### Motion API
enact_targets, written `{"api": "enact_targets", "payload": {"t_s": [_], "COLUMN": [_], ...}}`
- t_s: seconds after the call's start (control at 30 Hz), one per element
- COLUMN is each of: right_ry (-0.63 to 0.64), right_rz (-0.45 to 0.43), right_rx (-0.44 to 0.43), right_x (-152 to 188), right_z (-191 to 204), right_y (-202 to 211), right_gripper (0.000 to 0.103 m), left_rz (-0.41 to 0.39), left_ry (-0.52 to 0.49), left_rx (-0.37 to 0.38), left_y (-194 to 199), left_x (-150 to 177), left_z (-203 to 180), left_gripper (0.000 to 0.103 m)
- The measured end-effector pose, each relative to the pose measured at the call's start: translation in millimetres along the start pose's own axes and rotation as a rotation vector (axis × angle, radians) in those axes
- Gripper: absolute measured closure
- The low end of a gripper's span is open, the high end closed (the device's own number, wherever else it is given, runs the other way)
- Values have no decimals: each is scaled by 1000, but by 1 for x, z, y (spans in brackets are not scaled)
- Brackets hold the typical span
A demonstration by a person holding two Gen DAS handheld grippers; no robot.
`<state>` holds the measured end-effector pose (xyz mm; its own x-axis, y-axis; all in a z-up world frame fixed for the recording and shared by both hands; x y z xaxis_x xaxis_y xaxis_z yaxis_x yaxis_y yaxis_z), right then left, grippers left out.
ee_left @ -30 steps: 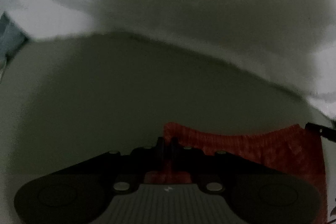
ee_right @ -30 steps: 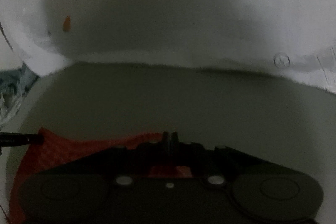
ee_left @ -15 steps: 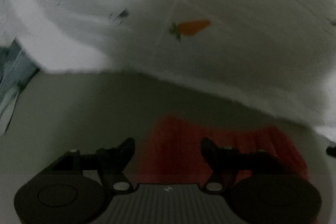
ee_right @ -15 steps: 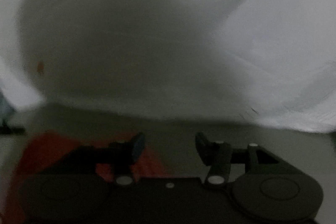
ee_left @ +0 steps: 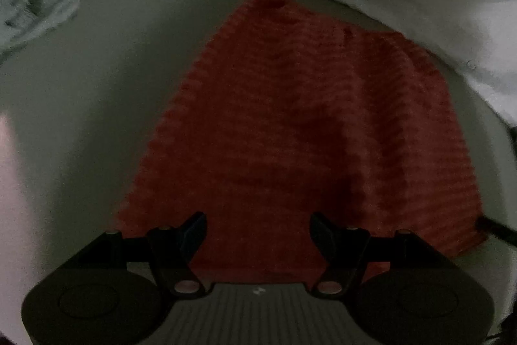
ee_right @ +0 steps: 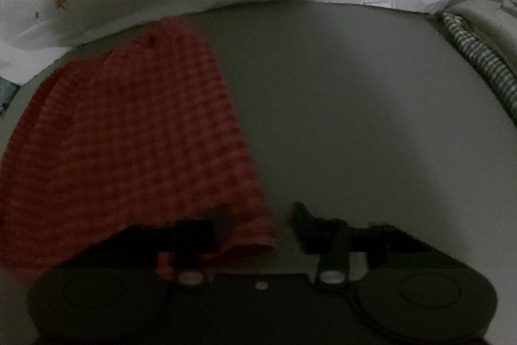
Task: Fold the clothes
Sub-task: 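Open both grippers and release the folded red cloth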
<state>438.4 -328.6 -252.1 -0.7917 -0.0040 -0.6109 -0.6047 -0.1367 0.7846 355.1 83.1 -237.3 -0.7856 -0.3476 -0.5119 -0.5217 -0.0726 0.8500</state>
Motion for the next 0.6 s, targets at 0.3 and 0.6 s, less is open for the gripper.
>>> {"api": "enact_targets", "payload": {"t_s": [0.3, 0.6], "right_ry": [63, 139], "right_rz": [-90, -171], "right_rx": [201, 252], "right_x": [-46, -25], "right_z": [-70, -36], "right_y": [15, 63], "right_gripper": [101, 54], "left_rz": [-77, -28], "left_ry": [76, -82], "left_rx": [-114, -99], "left_y": [43, 39], "left_x": [23, 63], "left_z": [46, 35], "left_gripper": [28, 25]}}
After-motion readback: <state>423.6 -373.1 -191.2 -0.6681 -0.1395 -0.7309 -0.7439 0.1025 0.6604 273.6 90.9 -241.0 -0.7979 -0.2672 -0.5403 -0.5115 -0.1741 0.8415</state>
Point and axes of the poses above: each gripper's, at about its wrist camera, not at the fingertips, and y roughly against the way its jaws point, z to its left, x to its underside, the point moved 6 cm from there along -y, roughly the way its jaws point, and after that the axes turned 6 degrees about -z, right-handed, at the moved point
